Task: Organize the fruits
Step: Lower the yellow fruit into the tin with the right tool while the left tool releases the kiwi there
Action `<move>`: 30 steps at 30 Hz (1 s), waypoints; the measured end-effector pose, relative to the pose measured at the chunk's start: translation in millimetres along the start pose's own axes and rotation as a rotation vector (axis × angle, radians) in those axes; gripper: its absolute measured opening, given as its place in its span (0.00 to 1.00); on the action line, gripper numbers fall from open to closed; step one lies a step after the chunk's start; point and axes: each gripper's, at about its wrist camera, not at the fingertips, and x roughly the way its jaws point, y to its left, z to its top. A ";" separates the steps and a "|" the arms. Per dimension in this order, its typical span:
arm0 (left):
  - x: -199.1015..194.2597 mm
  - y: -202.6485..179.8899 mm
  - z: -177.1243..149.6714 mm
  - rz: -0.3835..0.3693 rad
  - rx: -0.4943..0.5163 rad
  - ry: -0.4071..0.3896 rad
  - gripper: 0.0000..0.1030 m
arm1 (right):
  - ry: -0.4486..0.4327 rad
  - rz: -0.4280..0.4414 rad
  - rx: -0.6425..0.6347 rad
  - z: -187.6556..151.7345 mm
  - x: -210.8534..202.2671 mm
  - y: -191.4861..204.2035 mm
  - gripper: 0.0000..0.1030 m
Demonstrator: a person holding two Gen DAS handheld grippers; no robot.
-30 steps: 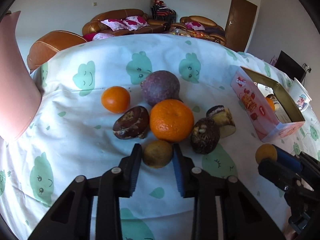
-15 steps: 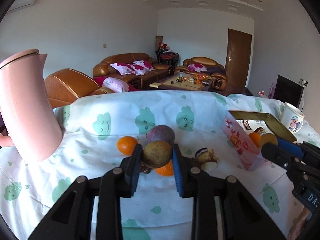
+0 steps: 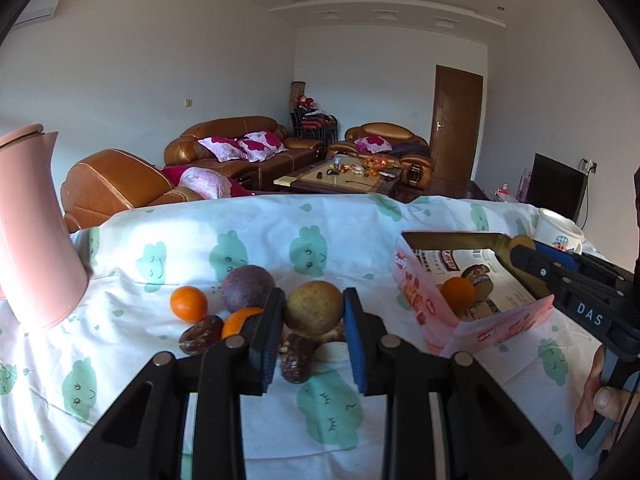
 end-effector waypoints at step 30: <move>84.1 -143.7 15.4 -0.088 0.082 0.183 0.30 | 0.191 0.028 0.129 -5.4 54.2 -91.2 0.27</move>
